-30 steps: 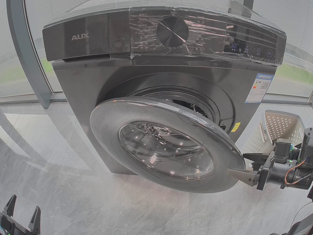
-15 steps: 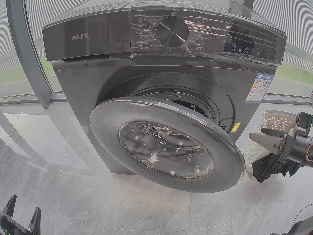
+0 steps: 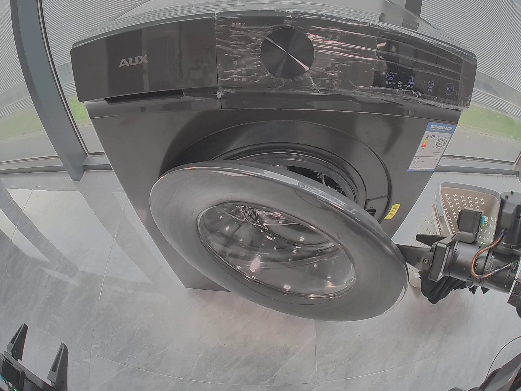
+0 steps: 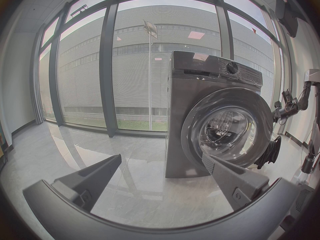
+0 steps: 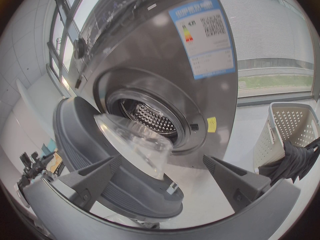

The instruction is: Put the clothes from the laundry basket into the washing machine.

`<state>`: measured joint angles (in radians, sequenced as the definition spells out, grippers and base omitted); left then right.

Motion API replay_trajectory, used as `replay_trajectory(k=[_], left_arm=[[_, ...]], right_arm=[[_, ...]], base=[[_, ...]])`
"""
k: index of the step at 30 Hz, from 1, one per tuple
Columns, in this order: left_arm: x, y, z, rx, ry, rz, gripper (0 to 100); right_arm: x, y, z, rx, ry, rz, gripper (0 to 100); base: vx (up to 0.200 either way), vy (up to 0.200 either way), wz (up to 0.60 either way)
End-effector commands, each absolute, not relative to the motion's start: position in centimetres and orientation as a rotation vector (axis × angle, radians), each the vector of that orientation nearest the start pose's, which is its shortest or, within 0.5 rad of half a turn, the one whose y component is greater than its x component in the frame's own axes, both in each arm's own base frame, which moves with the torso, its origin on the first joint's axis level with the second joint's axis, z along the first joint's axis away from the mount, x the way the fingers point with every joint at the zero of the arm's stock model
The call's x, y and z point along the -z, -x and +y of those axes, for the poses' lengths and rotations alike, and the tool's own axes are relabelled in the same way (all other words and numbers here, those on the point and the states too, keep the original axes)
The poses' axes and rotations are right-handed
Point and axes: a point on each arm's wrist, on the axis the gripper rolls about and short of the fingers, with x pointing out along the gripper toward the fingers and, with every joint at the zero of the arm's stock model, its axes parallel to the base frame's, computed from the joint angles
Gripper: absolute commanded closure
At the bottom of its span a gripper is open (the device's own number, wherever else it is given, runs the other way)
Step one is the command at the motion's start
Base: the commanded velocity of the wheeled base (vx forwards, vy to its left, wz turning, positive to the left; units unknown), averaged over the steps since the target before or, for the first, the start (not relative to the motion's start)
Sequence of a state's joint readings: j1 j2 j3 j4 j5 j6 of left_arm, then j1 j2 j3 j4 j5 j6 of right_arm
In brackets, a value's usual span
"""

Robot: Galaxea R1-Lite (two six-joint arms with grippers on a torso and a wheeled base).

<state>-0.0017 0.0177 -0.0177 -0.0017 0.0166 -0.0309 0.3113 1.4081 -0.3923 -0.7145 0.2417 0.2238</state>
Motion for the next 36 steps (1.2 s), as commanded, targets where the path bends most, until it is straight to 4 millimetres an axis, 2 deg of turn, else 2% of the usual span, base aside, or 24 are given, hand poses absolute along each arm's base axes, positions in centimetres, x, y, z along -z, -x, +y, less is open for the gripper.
replay_trajectory(k=[1,11,17,20,24,30,36], left_arm=[[-7.7,2.3,0.0,-0.015,0.031,0.0,0],[-7.7,2.3,0.0,-0.015,0.031,0.0,0],[-7.7,2.3,0.0,-0.015,0.032,0.0,0],[-7.7,2.3,0.0,-0.015,0.032,-0.002,0],[-7.7,2.3,0.0,-0.015,0.031,-0.002,0],[-7.7,2.3,0.0,-0.015,0.031,0.0,0],[-7.7,2.3,0.0,-0.015,0.031,0.0,0]], right_arm=[[-12.4,-19.9,7.2,-0.486,-0.171,0.488,0],[-12.3,-16.2,8.6,-0.616,-0.141,0.501,0],[-12.4,-17.3,8.5,-0.58,-0.153,0.494,0],[-11.4,-18.7,8.2,-0.498,-0.147,0.531,0],[-10.8,-19.3,8.3,-0.465,-0.138,0.559,0],[-9.7,-18.3,8.4,-0.486,-0.114,0.612,0],[-9.0,-16.3,9.8,-0.583,-0.076,0.654,0]], base=[[0.0,0.0,0.0],[0.0,0.0,0.0],[0.0,0.0,0.0],[0.0,0.0,0.0],[0.0,0.0,0.0],[0.0,0.0,0.0],[0.0,0.0,0.0]])
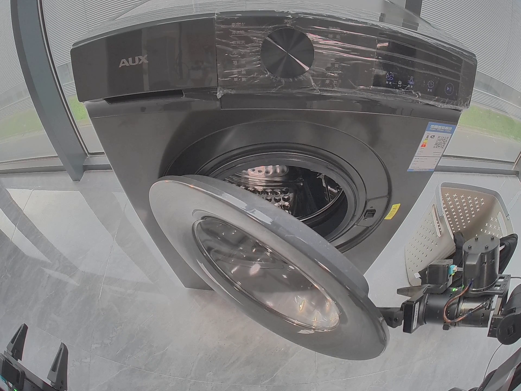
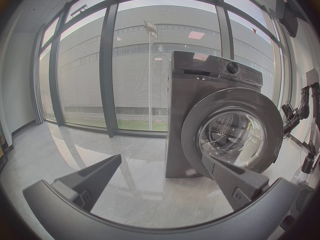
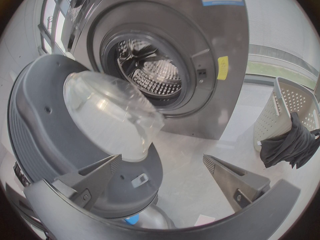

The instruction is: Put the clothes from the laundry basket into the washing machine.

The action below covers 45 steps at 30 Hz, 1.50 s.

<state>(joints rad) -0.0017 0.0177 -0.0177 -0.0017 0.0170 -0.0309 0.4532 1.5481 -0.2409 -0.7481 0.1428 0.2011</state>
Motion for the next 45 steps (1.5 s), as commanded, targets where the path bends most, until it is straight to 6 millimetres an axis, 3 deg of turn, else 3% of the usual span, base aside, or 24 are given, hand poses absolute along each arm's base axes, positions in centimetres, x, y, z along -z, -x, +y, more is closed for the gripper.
replay_trajectory(k=[1,9,13,17,25,30,31,38,45], left_arm=[[-7.7,2.3,0.0,-0.015,0.031,-0.002,0],[-7.7,2.3,0.0,-0.015,0.031,0.0,0],[-7.7,2.3,0.0,-0.015,0.031,-0.002,0],[-7.7,2.3,0.0,-0.015,0.031,0.0,0],[-7.7,2.3,0.0,-0.015,0.028,-0.002,0],[-7.7,2.3,0.0,-0.017,0.028,-0.002,0],[-7.7,2.3,0.0,-0.015,0.028,-0.002,0],[-7.7,2.3,0.0,-0.017,0.028,-0.002,0],[-7.7,2.3,0.0,-0.017,0.028,-0.002,0]], right_arm=[[-9.0,-16.3,9.8,-0.586,-0.075,0.654,0],[-9.4,-14.2,11.6,-0.718,-0.046,0.64,0],[-10.0,-15.2,11.5,-0.684,-0.069,0.613,0],[-10.3,-17.7,10.7,-0.542,-0.115,0.591,0],[-8.5,-21.5,11.2,-0.461,-0.124,0.642,0],[-7.4,-22.4,11.5,-0.455,-0.121,0.64,0],[-6.2,-23.3,12.0,-0.45,-0.115,0.641,0],[-4.5,-24.0,13.0,-0.46,-0.091,0.643,0],[-4.7,-23.1,14.8,-0.533,-0.08,0.634,0]], base=[[0.0,0.0,0.0],[0.0,0.0,0.0],[0.0,0.0,0.0],[0.0,0.0,0.0],[-0.1,0.0,0.0],[-0.2,0.0,0.0],[0.0,0.0,0.0],[0.0,0.0,0.0],[0.0,0.0,0.0]])
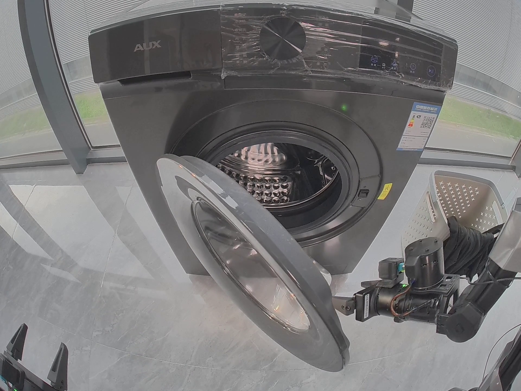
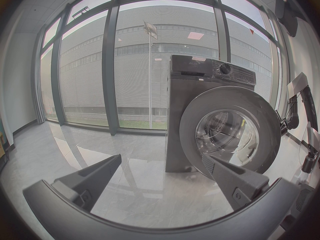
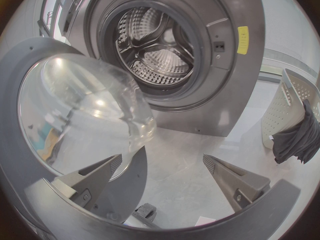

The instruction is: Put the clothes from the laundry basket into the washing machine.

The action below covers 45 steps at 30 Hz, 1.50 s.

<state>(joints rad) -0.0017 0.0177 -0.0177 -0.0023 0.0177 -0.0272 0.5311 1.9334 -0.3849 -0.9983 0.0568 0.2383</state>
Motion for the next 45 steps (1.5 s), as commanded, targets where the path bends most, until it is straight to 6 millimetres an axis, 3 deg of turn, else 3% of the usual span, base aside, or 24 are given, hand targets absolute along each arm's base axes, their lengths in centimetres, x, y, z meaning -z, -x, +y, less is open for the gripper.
replay_trajectory(k=[1,11,20,25,27,33,40,45], left_arm=[[-7.7,2.3,0.0,-0.015,0.028,-0.002,0],[-7.7,2.3,0.0,-0.017,0.028,-0.002,0],[-7.7,2.3,0.0,-0.017,0.028,-0.002,0],[-7.7,2.3,0.0,-0.017,0.028,-0.002,0],[-7.7,2.3,0.0,-0.017,0.028,-0.002,0],[-7.7,2.3,0.0,-0.015,0.028,-0.002,0],[-7.7,2.3,0.0,-0.015,0.028,-0.002,0],[-7.7,2.3,0.0,-0.015,0.028,-0.002,0]], right_arm=[[-4.7,-22.5,15.4,-0.558,-0.073,0.636,0],[-5.7,-17.9,16.6,-0.703,-0.034,0.642,0],[-5.9,-16.4,16.6,-0.743,-0.045,0.656,0],[-6.2,-17.4,16.4,-0.683,-0.06,0.627,0],[-6.8,-19.1,15.4,-0.596,-0.087,0.575,0],[-7.7,-21.9,14.1,-0.495,-0.123,0.516,0],[-6.5,-24.8,15.6,-0.476,-0.125,0.512,0],[-5.1,-25.8,16.8,-0.461,-0.111,0.528,0]], base=[[0.0,0.0,0.0],[0.0,0.0,0.0],[0.0,0.0,0.0],[0.0,0.0,0.0],[0.0,0.0,0.0],[0.0,0.0,0.0],[0.0,0.0,0.0],[0.0,0.0,0.0]])
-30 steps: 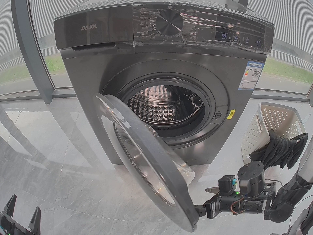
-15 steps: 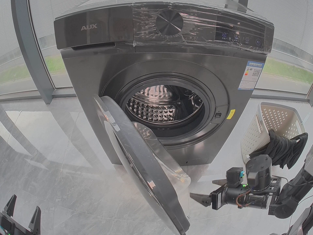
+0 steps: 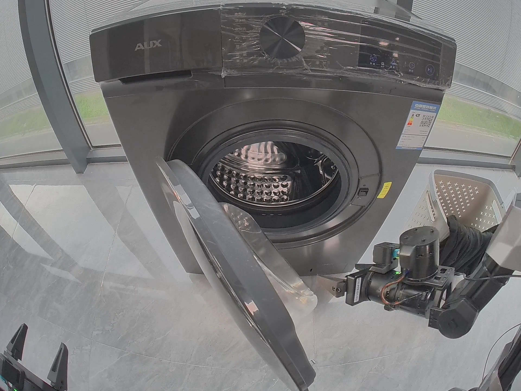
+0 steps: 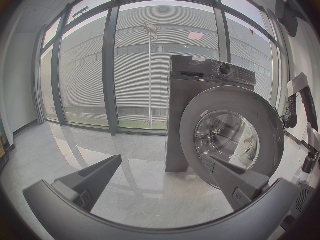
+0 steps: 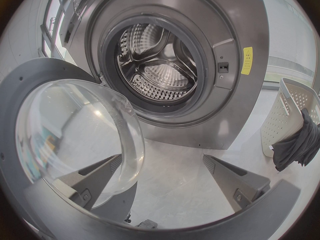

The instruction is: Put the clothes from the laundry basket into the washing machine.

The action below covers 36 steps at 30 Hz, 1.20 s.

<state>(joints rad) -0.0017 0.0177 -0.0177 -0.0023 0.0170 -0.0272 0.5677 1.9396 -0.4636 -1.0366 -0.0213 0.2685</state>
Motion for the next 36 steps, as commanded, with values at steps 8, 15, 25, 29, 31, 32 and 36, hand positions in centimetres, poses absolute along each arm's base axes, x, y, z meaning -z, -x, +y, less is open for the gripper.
replay_trajectory(k=[8,15,25,29,31,32,36], left_arm=[[-7.7,2.3,0.0,-0.015,0.028,-0.002,0],[-7.7,2.3,0.0,-0.017,0.028,-0.002,0],[-7.7,2.3,0.0,-0.017,0.028,-0.002,0],[-7.7,2.3,0.0,-0.015,0.028,-0.002,0],[-7.7,2.3,0.0,-0.015,0.026,-0.002,0],[-7.7,2.3,0.0,-0.015,0.026,-0.002,0],[-7.7,2.3,0.0,-0.017,0.026,-0.002,0]], right_arm=[[-4.3,-24.3,19.0,-0.544,-0.09,0.523,0],[-4.5,-21.7,20.9,-0.68,-0.105,0.513,0],[-5.2,-22.4,21.7,-0.715,-0.133,0.457,0],[-5.8,-22.9,22.2,-0.727,-0.14,0.424,0],[-6.2,-23.4,22.7,-0.737,-0.147,0.406,0],[-6.5,-23.6,23.1,-0.742,-0.15,0.4,0],[-6.9,-24.1,23.5,-0.76,-0.157,0.394,0]], base=[[0.0,0.0,0.0],[0.0,0.0,0.0],[0.0,0.0,0.0],[0.0,0.0,0.0],[-0.1,0.0,0.0],[-0.2,0.0,0.0],[-0.2,0.0,0.0]])
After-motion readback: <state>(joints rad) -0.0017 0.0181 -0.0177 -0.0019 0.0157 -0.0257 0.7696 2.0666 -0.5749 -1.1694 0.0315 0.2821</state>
